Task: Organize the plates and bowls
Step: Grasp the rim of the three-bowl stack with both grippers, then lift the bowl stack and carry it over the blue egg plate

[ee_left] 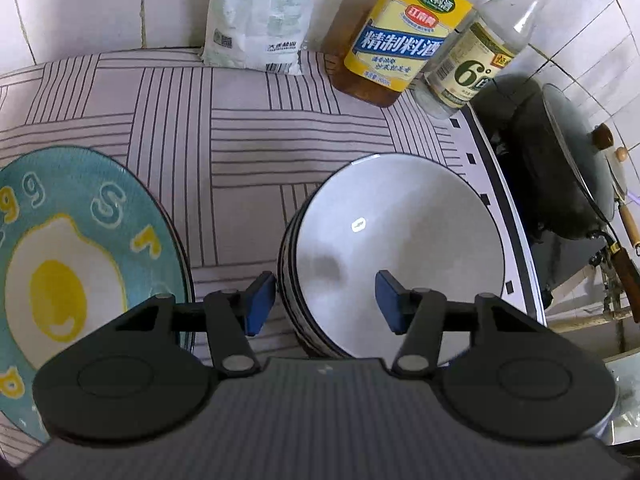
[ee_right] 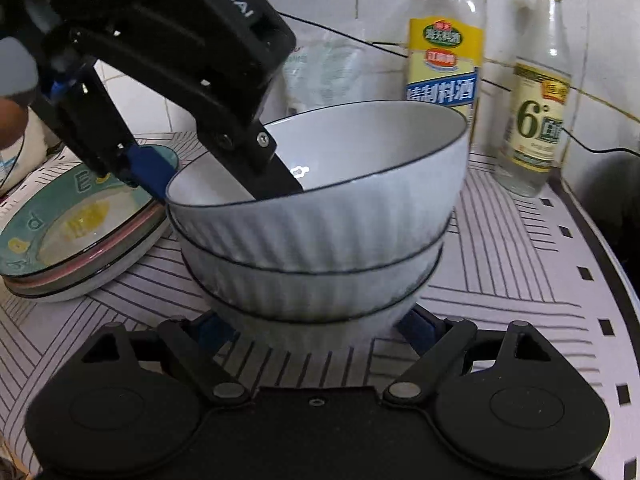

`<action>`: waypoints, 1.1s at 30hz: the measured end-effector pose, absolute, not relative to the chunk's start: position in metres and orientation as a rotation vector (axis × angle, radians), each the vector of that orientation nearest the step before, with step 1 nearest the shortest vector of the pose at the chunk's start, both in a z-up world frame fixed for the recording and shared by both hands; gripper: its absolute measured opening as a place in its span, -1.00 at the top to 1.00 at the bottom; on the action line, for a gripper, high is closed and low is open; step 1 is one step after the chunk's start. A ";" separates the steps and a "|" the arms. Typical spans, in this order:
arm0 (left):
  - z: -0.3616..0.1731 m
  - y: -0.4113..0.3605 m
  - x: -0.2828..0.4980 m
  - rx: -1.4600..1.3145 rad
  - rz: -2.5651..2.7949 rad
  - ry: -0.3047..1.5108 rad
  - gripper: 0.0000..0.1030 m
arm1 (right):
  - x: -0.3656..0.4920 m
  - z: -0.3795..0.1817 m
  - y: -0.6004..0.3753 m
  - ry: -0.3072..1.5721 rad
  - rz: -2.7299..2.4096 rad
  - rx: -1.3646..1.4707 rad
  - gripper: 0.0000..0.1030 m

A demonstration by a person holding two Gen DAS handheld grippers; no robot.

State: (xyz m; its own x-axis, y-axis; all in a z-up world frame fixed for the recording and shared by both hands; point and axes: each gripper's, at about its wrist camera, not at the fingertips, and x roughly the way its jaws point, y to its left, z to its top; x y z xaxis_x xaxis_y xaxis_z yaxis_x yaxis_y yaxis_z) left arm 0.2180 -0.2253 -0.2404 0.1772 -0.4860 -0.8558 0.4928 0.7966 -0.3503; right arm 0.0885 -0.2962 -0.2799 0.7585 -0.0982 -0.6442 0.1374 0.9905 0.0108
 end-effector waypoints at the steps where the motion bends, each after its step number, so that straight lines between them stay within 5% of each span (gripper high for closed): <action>1: -0.241 -0.227 0.220 0.023 -0.689 1.202 0.07 | 0.090 -0.279 -0.296 0.700 -0.118 0.053 -0.75; 3: -0.245 -0.231 0.221 0.054 -0.682 1.196 0.19 | 0.094 -0.279 -0.296 0.704 -0.089 0.046 -0.77; 33: -0.213 -0.216 0.186 0.227 -0.761 1.061 0.21 | 0.067 -0.257 -0.274 0.581 -0.067 -0.073 -0.76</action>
